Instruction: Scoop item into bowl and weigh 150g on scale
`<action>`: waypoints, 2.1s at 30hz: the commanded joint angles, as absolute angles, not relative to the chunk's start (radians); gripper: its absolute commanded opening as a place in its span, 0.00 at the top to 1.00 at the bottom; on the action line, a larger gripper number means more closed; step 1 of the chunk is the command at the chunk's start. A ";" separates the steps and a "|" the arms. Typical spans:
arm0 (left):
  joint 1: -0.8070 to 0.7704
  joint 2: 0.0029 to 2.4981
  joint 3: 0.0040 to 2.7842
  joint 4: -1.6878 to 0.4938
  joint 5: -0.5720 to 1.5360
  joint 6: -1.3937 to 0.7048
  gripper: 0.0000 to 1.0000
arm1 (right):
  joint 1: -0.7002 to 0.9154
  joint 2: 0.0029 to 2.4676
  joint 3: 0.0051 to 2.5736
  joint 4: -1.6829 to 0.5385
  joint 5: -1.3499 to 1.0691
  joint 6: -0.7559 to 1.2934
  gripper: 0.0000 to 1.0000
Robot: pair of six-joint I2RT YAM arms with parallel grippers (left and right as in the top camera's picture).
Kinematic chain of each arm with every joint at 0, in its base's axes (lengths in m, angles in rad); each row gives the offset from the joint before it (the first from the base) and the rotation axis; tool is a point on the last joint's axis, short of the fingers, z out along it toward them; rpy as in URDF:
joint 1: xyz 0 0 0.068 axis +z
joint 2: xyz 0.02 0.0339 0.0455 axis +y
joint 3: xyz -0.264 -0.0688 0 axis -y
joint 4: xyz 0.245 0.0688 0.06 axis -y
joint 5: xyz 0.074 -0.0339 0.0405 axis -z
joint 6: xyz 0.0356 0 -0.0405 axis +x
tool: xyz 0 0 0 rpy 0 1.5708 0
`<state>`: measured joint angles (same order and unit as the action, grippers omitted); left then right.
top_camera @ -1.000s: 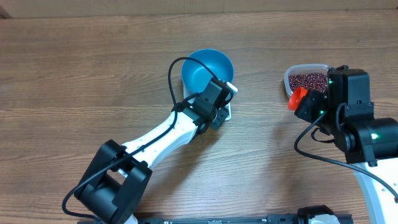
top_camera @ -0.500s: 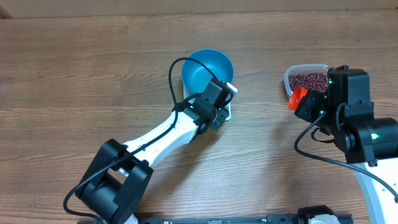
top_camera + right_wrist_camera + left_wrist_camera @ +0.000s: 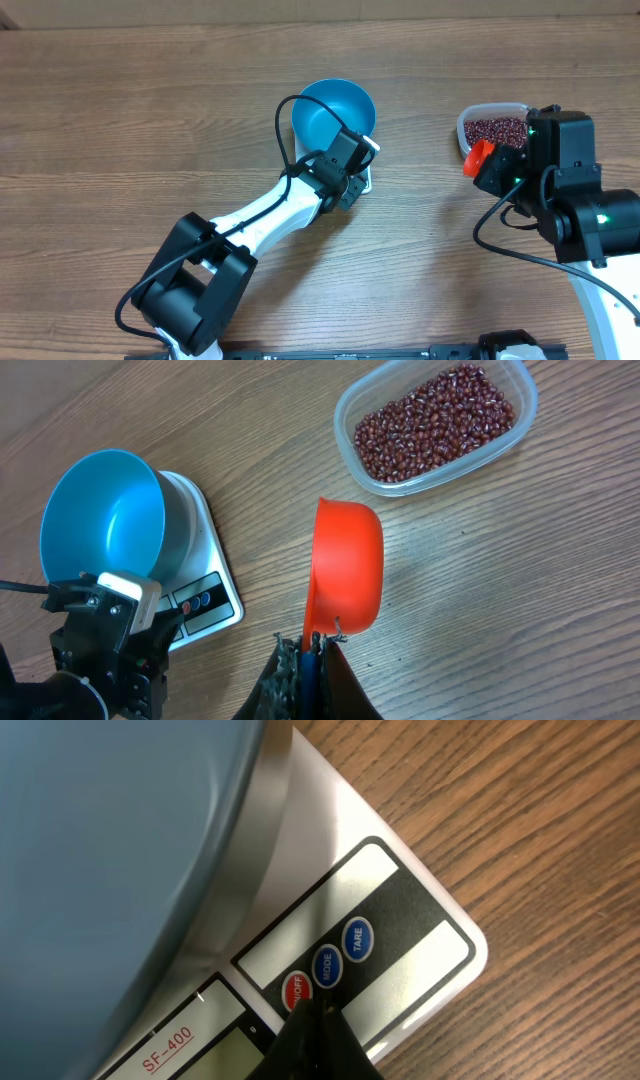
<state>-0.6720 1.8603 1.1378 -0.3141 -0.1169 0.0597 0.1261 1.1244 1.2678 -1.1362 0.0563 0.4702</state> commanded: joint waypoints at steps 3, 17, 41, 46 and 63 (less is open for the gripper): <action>-0.667 1.878 1.134 -0.307 -0.138 0.075 0.95 | 0.128 1.122 1.291 -1.128 0.059 0.466 0.96; -0.667 1.905 1.134 -0.289 -0.143 0.075 0.96 | 0.128 1.122 1.291 -1.128 0.059 0.466 0.96; -0.666 1.915 1.134 -0.278 -0.165 0.076 0.96 | 0.128 1.122 1.291 -1.132 0.059 0.462 0.96; -0.666 1.945 1.134 -0.264 -0.168 0.076 0.96 | 0.128 1.122 1.291 -1.133 0.059 0.462 0.96; -0.668 1.947 1.135 -0.273 -0.168 0.075 0.96 | 0.128 1.122 1.291 -1.139 0.059 0.462 0.96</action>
<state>-0.6720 1.9194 1.1381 -0.2592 -0.1581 0.0597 0.1261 1.1240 1.2678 -1.1442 0.0563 0.4702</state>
